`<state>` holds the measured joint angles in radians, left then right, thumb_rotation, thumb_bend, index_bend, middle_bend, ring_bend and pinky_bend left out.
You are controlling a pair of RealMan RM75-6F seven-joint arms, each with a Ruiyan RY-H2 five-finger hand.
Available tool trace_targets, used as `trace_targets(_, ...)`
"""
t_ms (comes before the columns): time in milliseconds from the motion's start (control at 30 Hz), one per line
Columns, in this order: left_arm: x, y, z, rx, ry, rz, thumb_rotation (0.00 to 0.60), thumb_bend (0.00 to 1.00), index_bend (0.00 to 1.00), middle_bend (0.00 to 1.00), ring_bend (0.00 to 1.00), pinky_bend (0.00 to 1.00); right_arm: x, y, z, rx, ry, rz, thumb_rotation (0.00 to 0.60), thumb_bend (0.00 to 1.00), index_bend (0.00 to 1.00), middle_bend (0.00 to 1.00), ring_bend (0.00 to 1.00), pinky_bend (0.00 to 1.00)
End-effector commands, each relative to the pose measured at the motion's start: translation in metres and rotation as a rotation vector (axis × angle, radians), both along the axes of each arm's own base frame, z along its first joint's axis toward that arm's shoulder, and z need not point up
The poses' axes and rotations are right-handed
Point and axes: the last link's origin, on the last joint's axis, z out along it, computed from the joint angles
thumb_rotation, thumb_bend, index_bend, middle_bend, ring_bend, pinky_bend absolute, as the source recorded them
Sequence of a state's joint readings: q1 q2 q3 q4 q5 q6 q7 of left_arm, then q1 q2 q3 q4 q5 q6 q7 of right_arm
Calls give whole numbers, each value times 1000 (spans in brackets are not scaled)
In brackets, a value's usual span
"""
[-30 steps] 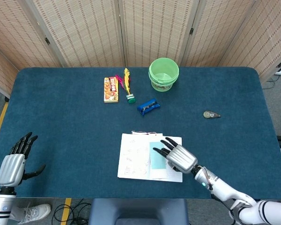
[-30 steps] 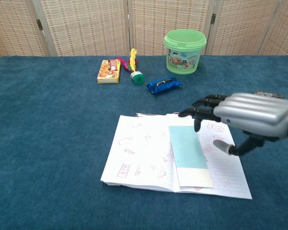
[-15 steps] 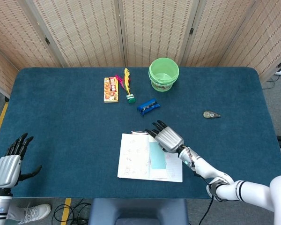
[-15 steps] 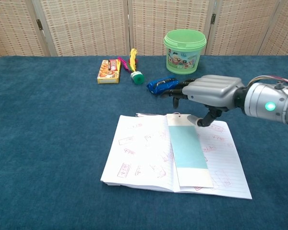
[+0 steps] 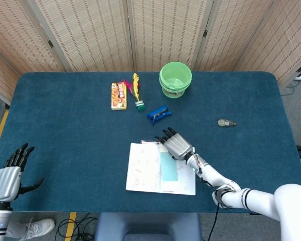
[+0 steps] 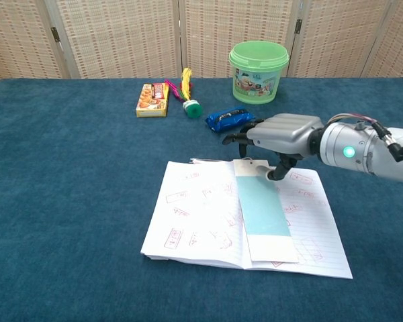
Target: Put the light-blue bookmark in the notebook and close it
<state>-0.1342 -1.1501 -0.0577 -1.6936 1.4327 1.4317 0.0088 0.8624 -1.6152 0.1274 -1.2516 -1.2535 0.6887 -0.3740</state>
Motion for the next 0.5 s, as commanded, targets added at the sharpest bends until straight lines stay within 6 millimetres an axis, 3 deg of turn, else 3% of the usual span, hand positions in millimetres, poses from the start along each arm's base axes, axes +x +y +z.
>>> trace_targets(33,-1,0,0,0,-1,0,600,257,104,32,41,158,-3,2,1,1,2,-7,600,508,0,247,0,0)
trace_targets(500,-1,0,-2,-4,-8,-6,600,257,103,32,41,158,-14,14,5,1,16,-36,600,511,0,247,0,0)
